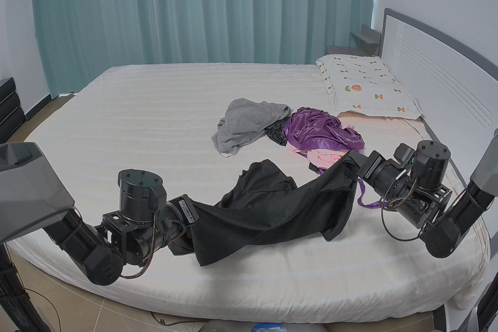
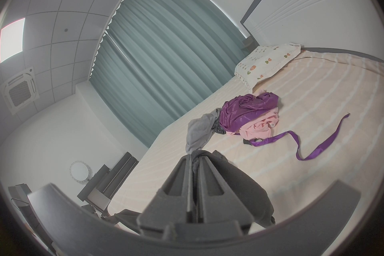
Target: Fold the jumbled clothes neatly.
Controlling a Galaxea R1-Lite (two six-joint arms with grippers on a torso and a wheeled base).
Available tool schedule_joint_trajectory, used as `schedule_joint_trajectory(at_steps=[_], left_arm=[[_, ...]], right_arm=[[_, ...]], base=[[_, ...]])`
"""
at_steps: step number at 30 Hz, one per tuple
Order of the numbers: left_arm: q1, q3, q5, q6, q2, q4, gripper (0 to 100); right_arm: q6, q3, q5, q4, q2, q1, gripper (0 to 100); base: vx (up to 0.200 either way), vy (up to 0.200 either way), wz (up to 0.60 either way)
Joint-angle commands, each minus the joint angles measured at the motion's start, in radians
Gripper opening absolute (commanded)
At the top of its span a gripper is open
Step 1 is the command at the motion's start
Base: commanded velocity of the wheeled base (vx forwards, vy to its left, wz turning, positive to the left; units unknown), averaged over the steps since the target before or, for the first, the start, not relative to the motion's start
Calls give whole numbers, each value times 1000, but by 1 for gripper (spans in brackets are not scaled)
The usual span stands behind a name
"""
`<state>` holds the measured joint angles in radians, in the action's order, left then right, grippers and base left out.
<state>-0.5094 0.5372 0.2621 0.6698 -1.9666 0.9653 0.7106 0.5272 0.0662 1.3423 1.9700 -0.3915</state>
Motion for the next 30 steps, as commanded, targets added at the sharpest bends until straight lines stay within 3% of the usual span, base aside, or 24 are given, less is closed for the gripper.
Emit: schedule_joint_trajectory(at_steps=[1,18,30], left_arm=[[-5,-26,5,4,-51,35,0],[-3,-25,6,62,-57,70,0],[12,-45,3,57,-44,141,0]], right_arm=[[0,-15,0,1,27,-1,0],[-2,-15,1,15,35,-1,0],[-10,-21,32,60,30,-13,0]], base=[[-200,0,0],[-24,0,0],[0,200,0]])
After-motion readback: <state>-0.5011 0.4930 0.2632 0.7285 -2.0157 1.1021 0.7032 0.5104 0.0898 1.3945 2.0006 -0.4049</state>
